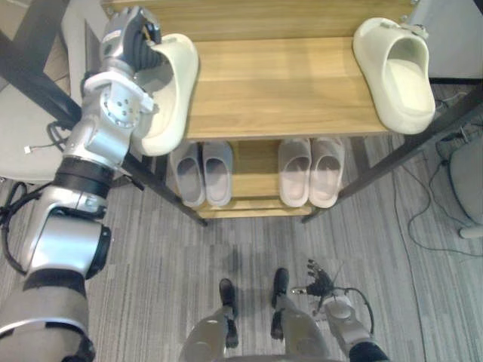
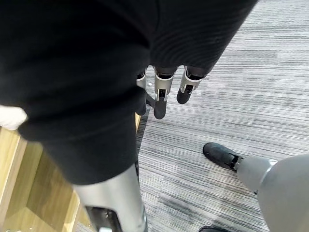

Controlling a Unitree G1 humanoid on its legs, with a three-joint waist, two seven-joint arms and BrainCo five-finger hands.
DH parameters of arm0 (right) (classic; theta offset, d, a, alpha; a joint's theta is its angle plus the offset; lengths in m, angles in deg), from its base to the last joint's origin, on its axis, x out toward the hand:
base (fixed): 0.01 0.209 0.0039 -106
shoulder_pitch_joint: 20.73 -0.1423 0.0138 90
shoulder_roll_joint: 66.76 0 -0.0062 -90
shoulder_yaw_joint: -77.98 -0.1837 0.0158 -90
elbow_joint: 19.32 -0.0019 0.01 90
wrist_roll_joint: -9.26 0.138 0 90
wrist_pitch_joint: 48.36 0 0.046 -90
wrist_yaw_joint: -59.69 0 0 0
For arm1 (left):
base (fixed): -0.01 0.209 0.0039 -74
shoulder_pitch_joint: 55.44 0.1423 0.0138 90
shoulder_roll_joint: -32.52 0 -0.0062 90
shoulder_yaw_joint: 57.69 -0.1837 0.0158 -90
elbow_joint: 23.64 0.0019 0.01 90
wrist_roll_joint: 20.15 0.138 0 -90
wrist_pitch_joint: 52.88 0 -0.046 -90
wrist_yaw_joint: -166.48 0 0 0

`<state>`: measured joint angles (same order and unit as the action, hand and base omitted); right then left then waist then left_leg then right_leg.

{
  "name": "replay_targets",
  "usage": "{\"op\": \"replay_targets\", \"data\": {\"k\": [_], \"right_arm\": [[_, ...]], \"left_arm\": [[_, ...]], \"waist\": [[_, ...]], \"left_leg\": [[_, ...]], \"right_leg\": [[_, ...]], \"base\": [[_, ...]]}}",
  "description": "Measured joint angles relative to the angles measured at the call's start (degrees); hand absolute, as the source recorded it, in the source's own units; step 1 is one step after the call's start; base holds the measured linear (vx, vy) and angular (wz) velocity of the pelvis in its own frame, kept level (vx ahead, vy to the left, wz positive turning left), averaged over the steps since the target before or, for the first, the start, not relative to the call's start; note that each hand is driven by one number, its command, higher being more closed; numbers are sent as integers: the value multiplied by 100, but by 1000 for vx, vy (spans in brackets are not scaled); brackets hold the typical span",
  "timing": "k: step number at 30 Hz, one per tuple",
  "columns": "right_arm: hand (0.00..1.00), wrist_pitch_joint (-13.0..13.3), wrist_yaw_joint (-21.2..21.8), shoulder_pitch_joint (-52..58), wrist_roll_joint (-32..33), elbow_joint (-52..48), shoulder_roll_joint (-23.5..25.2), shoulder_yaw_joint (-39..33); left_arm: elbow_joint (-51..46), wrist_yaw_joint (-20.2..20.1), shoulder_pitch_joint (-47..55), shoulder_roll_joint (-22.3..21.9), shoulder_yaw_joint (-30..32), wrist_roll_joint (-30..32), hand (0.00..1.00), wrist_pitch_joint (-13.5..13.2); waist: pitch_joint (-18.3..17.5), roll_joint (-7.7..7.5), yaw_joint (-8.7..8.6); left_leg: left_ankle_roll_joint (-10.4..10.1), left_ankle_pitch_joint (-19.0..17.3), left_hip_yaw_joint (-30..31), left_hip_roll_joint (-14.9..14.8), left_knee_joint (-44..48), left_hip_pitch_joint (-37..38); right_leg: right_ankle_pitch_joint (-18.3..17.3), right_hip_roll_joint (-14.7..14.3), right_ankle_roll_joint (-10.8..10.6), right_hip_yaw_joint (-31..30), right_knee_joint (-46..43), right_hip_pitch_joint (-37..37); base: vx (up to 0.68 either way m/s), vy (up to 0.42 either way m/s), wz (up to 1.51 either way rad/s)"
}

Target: Organize the slippers on the shoe rack

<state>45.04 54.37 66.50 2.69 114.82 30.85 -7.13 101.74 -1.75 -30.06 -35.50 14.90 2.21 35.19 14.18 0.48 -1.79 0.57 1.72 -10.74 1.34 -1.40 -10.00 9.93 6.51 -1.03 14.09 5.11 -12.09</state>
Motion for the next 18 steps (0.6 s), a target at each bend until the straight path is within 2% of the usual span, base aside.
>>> {"op": "replay_targets", "data": {"k": [7, 14, 18], "right_arm": [[0, -14, -32, -126, 2, 216, 131, -27], [0, -16, -51, -297, 36, 390, 165, -42], [0, -18, -95, -345, 40, 455, 163, -184]], "left_arm": [[1, 67, -240, -195, -83, -22, 100, 18], [42, 199, -899, -423, -178, -123, 100, 15], [376, 211, -1123, -597, -179, -125, 100, 14]], "waist": [[-1, -1, -74], [-1, -1, -210], [-1, 2, -309]], "left_leg": [[43, 26, -118, 59, -47, -27], [62, 16, -290, 79, -47, -56], [65, 14, -384, 83, -47, -109]], "right_leg": [[67, 54, -36, -125, 1, -102], [118, 64, -47, -305, 0, -220], [157, 60, -44, -412, 0, -331]], "base": [[9, 20, -7], [29, 24, -13], [36, 17, -12]]}}
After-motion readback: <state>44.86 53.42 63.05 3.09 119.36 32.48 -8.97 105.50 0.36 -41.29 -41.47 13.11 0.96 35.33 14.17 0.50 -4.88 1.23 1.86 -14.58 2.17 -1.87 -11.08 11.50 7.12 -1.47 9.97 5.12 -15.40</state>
